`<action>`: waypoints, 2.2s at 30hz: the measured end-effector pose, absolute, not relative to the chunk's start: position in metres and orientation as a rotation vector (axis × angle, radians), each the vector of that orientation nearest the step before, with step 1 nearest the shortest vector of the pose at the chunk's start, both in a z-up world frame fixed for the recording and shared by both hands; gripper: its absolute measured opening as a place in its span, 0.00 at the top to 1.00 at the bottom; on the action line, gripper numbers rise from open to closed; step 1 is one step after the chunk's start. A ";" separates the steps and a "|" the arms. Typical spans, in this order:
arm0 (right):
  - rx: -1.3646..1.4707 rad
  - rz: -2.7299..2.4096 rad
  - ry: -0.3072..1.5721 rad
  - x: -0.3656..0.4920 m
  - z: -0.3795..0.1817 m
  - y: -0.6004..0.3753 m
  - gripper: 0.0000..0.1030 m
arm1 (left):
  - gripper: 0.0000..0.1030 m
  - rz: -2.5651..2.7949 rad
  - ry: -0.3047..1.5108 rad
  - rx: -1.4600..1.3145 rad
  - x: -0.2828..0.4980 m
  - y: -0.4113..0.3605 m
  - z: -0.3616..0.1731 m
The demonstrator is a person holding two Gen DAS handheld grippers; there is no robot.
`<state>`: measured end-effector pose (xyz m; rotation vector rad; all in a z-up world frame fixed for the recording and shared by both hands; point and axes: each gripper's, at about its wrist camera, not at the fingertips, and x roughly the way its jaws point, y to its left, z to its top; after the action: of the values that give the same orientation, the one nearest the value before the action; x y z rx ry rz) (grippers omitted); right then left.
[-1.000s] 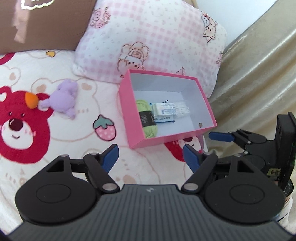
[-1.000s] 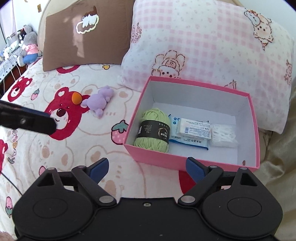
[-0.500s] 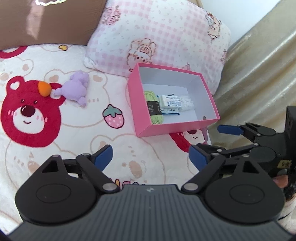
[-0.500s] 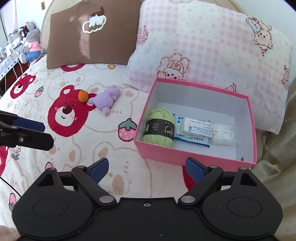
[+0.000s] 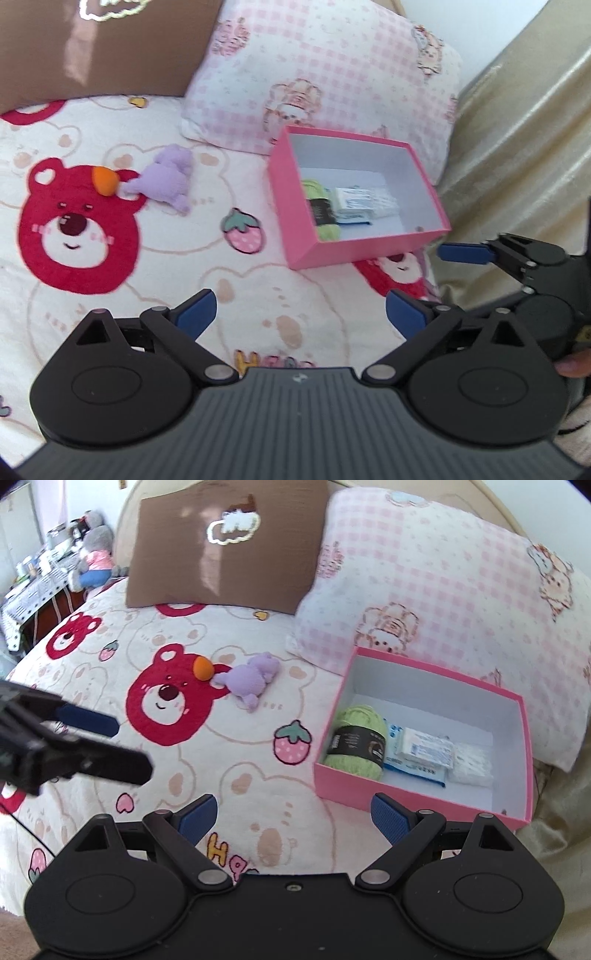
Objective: Organize objects
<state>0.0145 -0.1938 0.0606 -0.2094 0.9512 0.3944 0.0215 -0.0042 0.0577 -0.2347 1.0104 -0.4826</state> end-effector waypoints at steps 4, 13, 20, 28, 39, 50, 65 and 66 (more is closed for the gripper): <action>-0.223 0.445 0.920 0.016 0.057 -0.181 0.10 | 0.03 -0.425 1.009 -0.242 0.027 0.009 0.052; -0.264 0.571 0.837 0.028 0.045 -0.142 0.10 | 0.04 -0.332 0.973 -0.250 0.044 0.039 0.040; -0.204 0.598 0.766 0.054 0.029 -0.128 0.10 | 0.04 -0.279 1.039 -0.278 0.073 0.060 0.008; -0.267 0.587 0.767 0.086 -0.007 -0.108 0.10 | 0.05 -0.212 1.029 -0.268 0.105 0.079 -0.027; -0.357 0.584 0.728 0.125 -0.045 -0.069 0.10 | 0.05 -0.264 1.038 -0.272 0.156 0.081 -0.058; -0.302 0.602 0.770 0.173 -0.091 -0.047 0.11 | 0.05 -0.227 1.041 -0.345 0.204 0.098 -0.106; -0.282 0.571 0.787 0.193 -0.147 -0.047 0.21 | 0.06 -0.247 1.013 -0.302 0.220 0.087 -0.138; -0.266 0.570 0.782 0.194 -0.148 -0.049 0.21 | 0.06 -0.251 1.007 -0.308 0.220 0.087 -0.138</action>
<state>0.1940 -0.0492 -0.1478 -0.2665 0.7817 0.5699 0.2203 0.0870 -0.1378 -0.3084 1.0067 -0.2512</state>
